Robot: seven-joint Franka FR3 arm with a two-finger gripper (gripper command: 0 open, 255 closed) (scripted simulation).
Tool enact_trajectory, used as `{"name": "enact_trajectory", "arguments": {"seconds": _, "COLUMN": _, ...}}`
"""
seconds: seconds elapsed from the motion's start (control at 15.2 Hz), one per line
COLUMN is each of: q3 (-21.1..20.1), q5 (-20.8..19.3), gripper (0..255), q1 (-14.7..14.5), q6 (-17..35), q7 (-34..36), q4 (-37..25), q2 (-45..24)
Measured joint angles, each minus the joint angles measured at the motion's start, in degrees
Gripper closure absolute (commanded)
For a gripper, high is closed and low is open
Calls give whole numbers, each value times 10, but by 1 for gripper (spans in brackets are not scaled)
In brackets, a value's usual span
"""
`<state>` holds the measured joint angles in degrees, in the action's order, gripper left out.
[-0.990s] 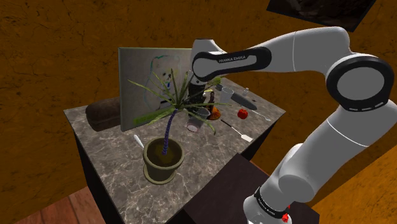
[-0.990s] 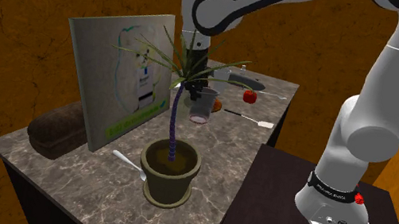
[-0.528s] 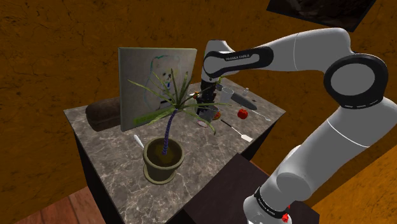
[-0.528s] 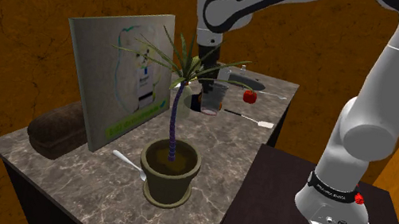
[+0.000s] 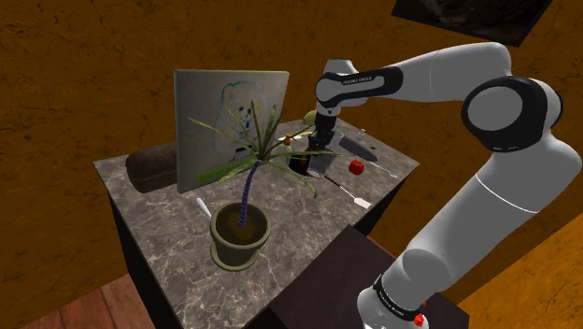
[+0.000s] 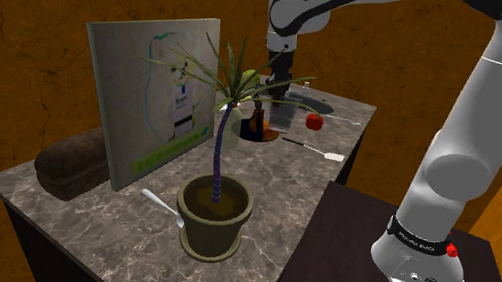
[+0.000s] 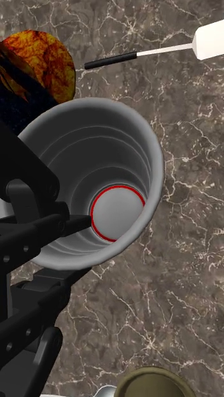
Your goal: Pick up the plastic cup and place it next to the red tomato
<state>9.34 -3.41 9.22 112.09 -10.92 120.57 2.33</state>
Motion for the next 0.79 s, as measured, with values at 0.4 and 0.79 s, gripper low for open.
{"name": "enact_trajectory", "arguments": {"seconds": 0.4, "q3": 42, "q5": 1, "gripper": 255, "q1": 41, "q6": -7, "q7": -84, "q4": -60, "q2": -49}}
{"name": "enact_trajectory", "arguments": {"seconds": 0.79, "q3": 77, "q5": 12, "gripper": 255, "q1": 85, "q6": -13, "q7": -167, "q4": -122, "q2": -102}}
